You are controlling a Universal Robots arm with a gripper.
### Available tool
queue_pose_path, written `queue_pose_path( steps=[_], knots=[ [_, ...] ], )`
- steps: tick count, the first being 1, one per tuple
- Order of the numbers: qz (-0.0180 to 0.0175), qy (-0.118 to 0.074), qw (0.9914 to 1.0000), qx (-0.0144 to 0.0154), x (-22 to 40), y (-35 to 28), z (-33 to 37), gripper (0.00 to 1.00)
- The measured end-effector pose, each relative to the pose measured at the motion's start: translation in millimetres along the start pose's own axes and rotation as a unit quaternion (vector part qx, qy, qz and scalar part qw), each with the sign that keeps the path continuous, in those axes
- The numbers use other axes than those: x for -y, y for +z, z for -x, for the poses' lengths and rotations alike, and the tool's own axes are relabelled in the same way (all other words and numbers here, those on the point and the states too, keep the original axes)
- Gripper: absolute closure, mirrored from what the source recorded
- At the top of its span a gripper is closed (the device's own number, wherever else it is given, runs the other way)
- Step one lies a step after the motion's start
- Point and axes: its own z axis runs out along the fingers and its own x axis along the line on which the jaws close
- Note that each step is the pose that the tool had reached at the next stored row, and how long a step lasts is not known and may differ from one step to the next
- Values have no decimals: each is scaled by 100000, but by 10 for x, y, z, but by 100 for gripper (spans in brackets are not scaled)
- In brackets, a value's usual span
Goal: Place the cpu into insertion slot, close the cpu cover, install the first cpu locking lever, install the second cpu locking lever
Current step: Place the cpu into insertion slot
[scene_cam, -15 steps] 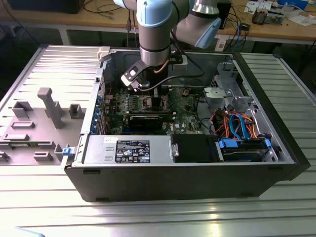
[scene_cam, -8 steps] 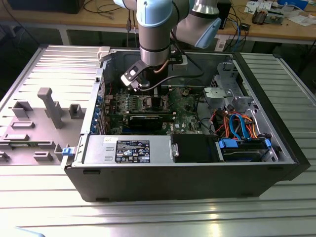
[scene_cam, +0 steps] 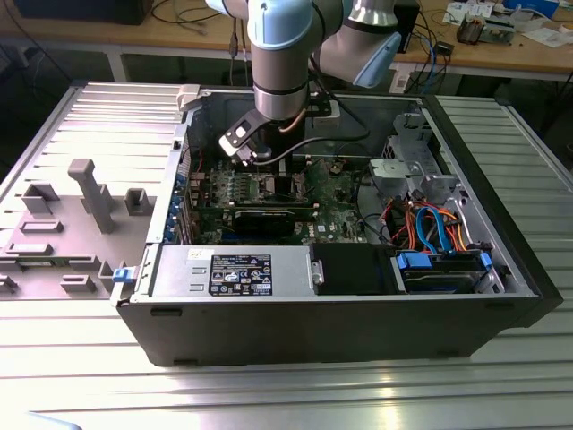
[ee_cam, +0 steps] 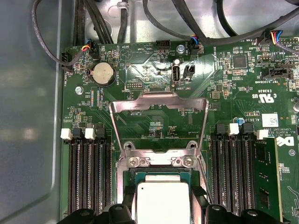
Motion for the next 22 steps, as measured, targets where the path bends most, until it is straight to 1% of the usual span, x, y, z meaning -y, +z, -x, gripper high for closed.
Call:
queue_pose_path(
  steps=[1,2,3,7,14,20,21,22],
  knots=[
    [15,3,100000,-51,0,2,-1,45],
    [18,3,100000,-28,-1,2,-1,45],
    [15,3,100000,-22,-1,2,-1,38],
    [2,8,100000,1,0,0,-1,38],
    [2,7,100000,5,-6,2,-32,38],
    [11,3,100000,-23,-6,5,-39,38],
    [6,2,100000,-3,-6,4,-40,37],
    [5,2,100000,-3,-6,4,-41,31]
  ],
)
